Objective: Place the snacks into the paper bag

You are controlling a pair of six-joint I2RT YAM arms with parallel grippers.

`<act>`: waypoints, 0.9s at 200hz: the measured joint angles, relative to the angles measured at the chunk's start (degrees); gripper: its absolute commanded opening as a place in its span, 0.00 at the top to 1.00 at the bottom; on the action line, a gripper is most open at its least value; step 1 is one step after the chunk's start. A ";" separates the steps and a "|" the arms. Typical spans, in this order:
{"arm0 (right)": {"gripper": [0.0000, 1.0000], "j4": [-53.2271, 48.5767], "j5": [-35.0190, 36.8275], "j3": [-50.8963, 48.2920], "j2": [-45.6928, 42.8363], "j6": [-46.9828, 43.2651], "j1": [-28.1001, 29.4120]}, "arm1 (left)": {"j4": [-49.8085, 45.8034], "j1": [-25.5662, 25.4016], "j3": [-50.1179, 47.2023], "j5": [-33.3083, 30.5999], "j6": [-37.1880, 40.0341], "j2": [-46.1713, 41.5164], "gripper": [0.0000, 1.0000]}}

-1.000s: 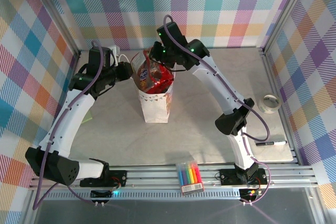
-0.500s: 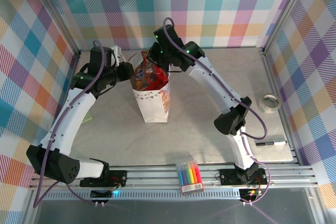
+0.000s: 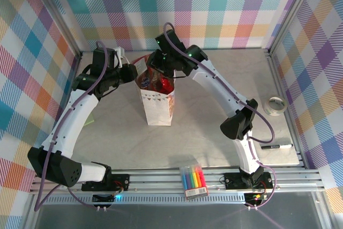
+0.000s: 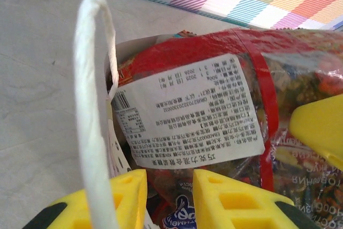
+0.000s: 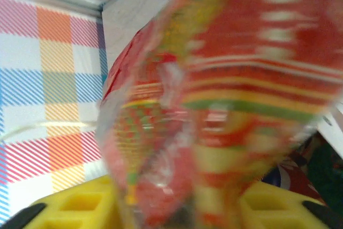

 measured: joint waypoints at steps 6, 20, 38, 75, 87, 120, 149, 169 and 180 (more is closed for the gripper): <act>0.48 -0.31 0.26 0.00 -0.28 -1.20 0.00 | -0.02 -0.09 0.02 0.00 0.07 0.00 0.71; 0.44 -1.38 1.86 0.00 -1.31 -4.79 0.20 | -0.11 -0.15 0.15 -0.02 0.09 -0.04 0.71; 0.41 -2.43 4.90 -0.02 -3.52 -9.25 0.44 | -0.17 -0.20 0.59 -0.20 0.09 -0.04 0.71; 0.38 -2.03 11.28 -2.99 -11.80 -16.87 0.46 | -0.37 -0.20 1.42 -0.17 0.09 -0.04 0.71; 0.38 -1.51 13.03 -4.85 -14.84 -18.73 0.35 | -0.35 -0.20 1.62 -0.17 0.09 -0.04 0.71; 0.39 -1.07 16.04 -8.37 -19.58 -22.58 -0.15 | -0.37 -0.28 2.29 -0.13 0.09 0.00 0.71; 0.40 -0.92 12.15 -11.89 -20.06 -23.45 -1.49 | -0.37 -0.55 3.23 0.07 0.09 0.28 0.71; 0.40 -1.14 7.96 -12.94 -19.17 -23.43 -1.84 | -0.35 -0.61 3.89 0.00 0.09 0.92 0.71; 0.40 -0.98 5.75 -13.09 -18.64 -23.39 -1.97 | -0.57 -0.61 4.09 -0.07 0.09 1.38 0.71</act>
